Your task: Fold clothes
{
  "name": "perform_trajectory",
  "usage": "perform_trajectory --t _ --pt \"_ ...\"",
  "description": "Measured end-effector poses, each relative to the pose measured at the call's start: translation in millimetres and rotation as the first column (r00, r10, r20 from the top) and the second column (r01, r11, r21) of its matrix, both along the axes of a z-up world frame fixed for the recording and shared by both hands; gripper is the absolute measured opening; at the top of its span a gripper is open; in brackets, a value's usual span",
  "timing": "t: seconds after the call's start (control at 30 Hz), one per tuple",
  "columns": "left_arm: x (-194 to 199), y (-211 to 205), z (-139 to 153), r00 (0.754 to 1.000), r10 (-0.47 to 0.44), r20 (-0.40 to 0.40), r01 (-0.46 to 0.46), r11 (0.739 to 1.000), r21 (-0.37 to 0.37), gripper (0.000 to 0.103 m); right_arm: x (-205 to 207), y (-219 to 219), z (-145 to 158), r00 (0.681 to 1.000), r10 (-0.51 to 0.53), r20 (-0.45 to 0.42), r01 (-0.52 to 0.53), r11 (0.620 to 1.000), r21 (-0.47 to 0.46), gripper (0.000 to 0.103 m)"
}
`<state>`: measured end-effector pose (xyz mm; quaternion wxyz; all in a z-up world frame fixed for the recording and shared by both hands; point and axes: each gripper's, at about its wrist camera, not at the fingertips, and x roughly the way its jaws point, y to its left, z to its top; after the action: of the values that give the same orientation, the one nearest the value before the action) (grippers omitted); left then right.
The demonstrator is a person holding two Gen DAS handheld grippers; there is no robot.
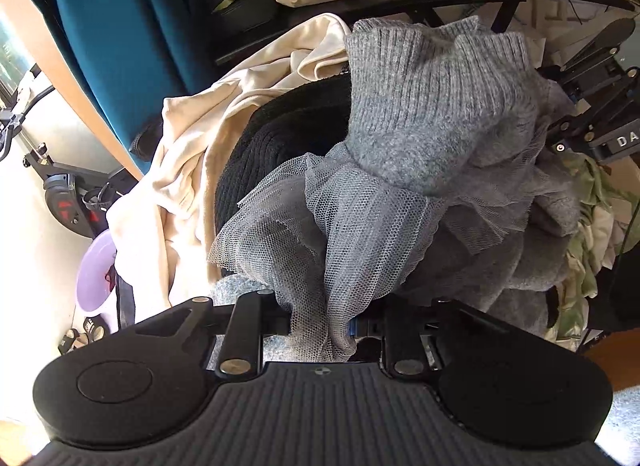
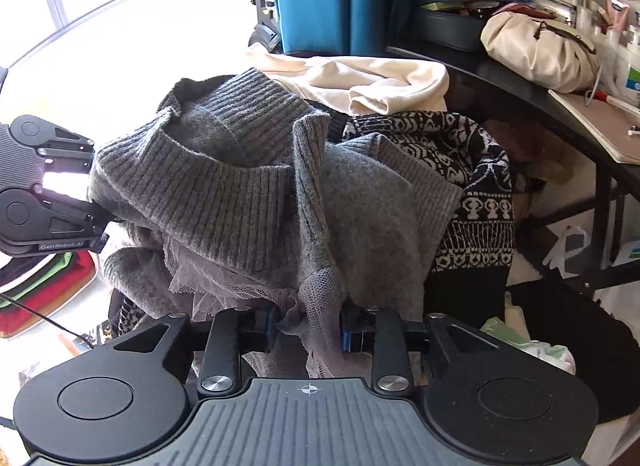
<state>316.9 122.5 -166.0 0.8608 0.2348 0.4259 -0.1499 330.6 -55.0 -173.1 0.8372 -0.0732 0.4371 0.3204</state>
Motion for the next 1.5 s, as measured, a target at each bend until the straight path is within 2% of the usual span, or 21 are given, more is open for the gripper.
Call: perform_trajectory --t 0.07,0.1,0.17,0.23,0.27,0.4,0.47,0.57,0.6,0.67,0.73,0.8,0.83,0.9,0.93,1.0,1.07,1.13,1.3,1.4,1.5 --pt "-7.0 2.4 6.3 1.0 -0.016 -0.021 0.015 0.999 -0.038 0.023 -2.1 0.6 -0.8 1.0 0.001 0.005 -0.001 1.0 -0.001 0.018" --pt "-10.2 3.6 9.0 0.999 -0.035 -0.035 0.033 0.998 -0.056 0.026 -3.1 0.5 -0.8 1.0 0.002 0.007 -0.002 1.0 -0.004 0.017" --pt "-17.0 4.2 11.6 0.996 -0.071 -0.056 0.068 0.996 -0.061 0.037 -4.6 -1.7 -0.9 1.0 -0.005 0.011 0.005 1.0 -0.01 0.012" --pt "-22.2 6.3 11.5 0.993 -0.099 -0.062 0.097 0.994 -0.043 0.06 -5.3 -5.4 -1.7 1.0 -0.018 0.009 0.018 1.0 -0.013 0.01" --pt "-24.5 7.7 11.1 0.992 -0.11 -0.063 0.108 0.994 -0.034 0.063 -5.4 -7.3 -2.3 1.0 -0.026 0.007 0.026 1.0 -0.016 0.009" --pt "-22.1 13.0 6.9 0.994 -0.1 -0.052 0.101 0.995 0.025 0.073 -5.9 -11.3 -4.7 0.999 -0.043 0.003 0.043 0.999 -0.028 0.009" --pt "-15.0 11.5 1.1 0.996 -0.077 -0.053 0.081 0.995 0.066 0.074 -6.5 -10.6 -5.3 0.999 -0.044 0.005 0.044 0.999 -0.032 0.009" --pt "-4.3 4.5 -8.7 0.996 -0.053 -0.065 0.058 0.995 0.085 0.075 -6.9 -8.8 -7.0 0.999 -0.05 0.002 0.05 0.998 -0.028 0.012" --pt "-2.3 1.5 -11.3 0.997 -0.046 -0.058 0.052 0.995 0.091 0.075 -7.0 -8.0 -7.6 0.999 -0.053 0.0 0.053 0.998 -0.025 0.015" --pt "-1.9 -3.1 -11.8 0.999 -0.041 -0.036 0.044 0.995 0.085 0.067 -7.6 -6.4 -8.9 0.998 -0.064 0.001 0.064 0.998 -0.021 0.021" --pt "-3.5 -4.9 -6.4 0.999 -0.027 -0.022 0.028 0.998 0.05 0.036 -7.3 -5.3 -9.5 0.997 -0.081 -0.004 0.081 0.997 -0.015 0.021" --pt "-6.5 -2.4 5.1 1.0 0.014 -0.004 -0.014 1.0 -0.019 0.024 -6.4 -5.6 -8.1 0.994 -0.105 -0.014 0.105 0.994 0.003 0.02" --pt "-8.1 2.0 12.7 0.999 0.049 0.013 -0.048 0.997 -0.065 0.022 -6.1 -6.1 -6.3 0.993 -0.12 -0.019 0.12 0.993 0.015 0.016" --pt "-9.6 14.2 29.0 0.989 0.145 0.027 -0.139 0.977 -0.162 0.019 -7.1 -6.9 1.2 0.989 -0.149 -0.015 0.149 0.988 0.034 0.011" --pt "-9.9 22.1 38.7 0.98 0.198 0.028 -0.187 0.956 -0.224 0.018 -7.6 -7.3 4.9 0.986 -0.163 -0.014 0.164 0.985 0.044 0.009" --pt "-13.0 37.7 60.6 0.962 0.271 0.024 -0.244 0.9 -0.361 0.016 -8.6 -8.1 12.4 0.981 -0.193 -0.011 0.193 0.979 0.063 0.008" --pt "-19.2 50.2 87.4 0.949 0.311 0.042 -0.254 0.84 -0.479 0.015 -10.4 -8.0 26.0 0.977 -0.213 0.002 0.212 0.973 0.095 0.007" --pt "-23.9 55.4 111.4 0.944 0.319 0.085 -0.226 0.812 -0.538 0.014 -12.7 -7.2 44.4 0.974 -0.227 0.023 0.222 0.965 0.136 0.007" --pt "-37.0 64.3 161.3 0.925 0.327 0.194 -0.134 0.757 -0.639 0.014 -16.9 -5.8 114.8 0.955 -0.268 0.129 0.223 0.932 0.287 0.006" --pt "-47.0 71.1 188.6 0.906 0.338 0.254 -0.079 0.725 -0.684 0.014 -19.1 -9.2 159.4 0.935 -0.306 0.181 0.22 0.897 0.383 0.006" --pt "-57.6 76.5 216.6 0.875 0.356 0.329 -0.024 0.71 -0.704 0.014 -25.5 -10.6 198.3 0.911 -0.332 0.245 0.205 0.879 0.43 0.006"
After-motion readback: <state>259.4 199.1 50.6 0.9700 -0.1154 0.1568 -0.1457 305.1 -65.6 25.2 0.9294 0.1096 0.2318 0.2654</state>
